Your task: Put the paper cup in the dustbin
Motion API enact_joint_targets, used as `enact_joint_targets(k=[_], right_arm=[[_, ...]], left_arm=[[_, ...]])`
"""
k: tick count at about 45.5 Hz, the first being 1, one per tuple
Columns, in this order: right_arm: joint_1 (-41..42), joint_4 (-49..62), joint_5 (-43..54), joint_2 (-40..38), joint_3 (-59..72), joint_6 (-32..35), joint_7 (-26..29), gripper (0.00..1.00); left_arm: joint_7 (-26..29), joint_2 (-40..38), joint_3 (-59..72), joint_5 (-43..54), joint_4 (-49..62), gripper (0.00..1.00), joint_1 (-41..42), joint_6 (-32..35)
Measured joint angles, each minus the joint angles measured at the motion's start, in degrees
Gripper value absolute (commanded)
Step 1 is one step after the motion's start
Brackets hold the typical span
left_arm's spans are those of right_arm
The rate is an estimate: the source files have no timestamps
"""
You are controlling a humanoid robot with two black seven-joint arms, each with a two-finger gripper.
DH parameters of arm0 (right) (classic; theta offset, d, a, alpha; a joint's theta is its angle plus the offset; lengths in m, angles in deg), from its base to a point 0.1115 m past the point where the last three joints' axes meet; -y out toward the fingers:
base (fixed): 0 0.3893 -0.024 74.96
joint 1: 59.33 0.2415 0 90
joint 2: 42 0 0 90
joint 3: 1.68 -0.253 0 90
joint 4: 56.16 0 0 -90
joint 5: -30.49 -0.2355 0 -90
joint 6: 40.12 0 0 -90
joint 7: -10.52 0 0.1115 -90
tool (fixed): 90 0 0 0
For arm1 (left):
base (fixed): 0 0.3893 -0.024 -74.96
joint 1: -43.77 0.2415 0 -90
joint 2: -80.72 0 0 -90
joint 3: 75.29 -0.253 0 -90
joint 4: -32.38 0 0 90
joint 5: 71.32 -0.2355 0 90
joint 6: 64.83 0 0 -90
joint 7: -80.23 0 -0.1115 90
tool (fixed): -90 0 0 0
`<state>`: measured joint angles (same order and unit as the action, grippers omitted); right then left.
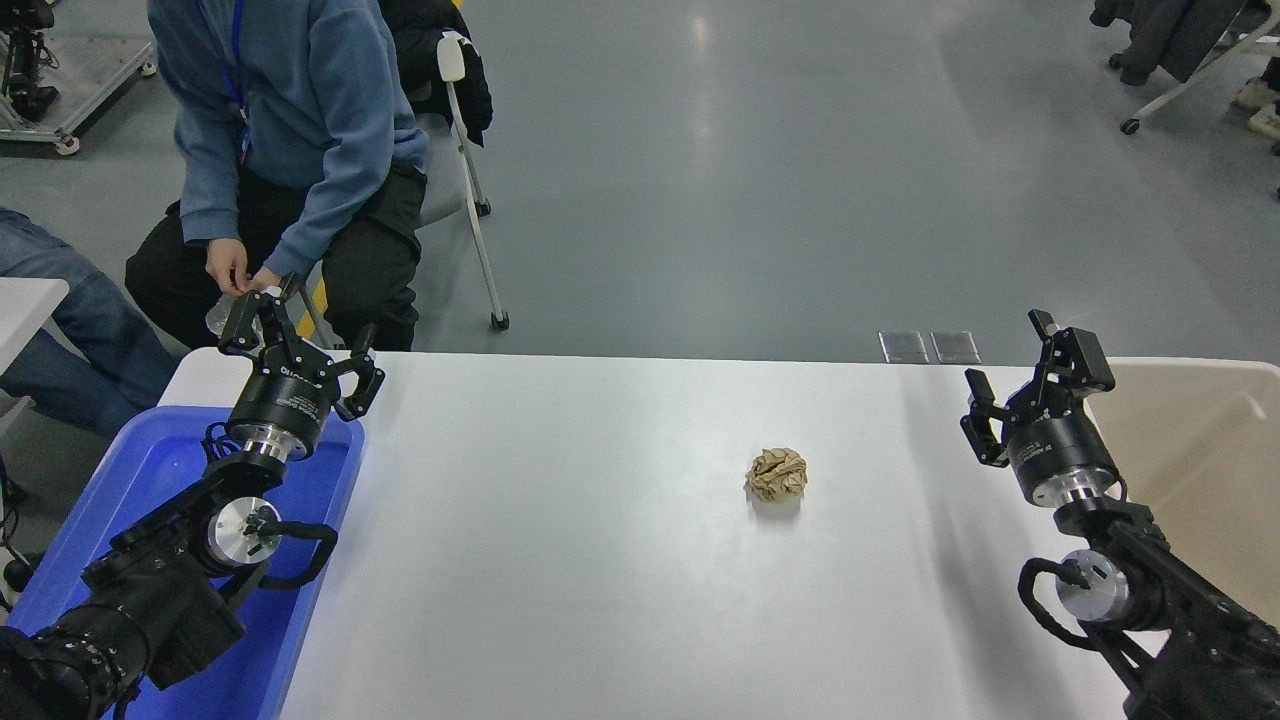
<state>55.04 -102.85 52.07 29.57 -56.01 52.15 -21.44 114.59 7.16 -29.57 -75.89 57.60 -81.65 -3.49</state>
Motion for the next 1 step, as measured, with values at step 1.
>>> enact_joint_targets(k=[1], right_arm=[[0.0, 0.0, -0.2, 0.0, 0.0, 0.0, 0.0, 0.99]], left_arm=[[0.0, 0.0, 0.0, 0.0, 0.0, 1.00, 0.0, 0.0]])
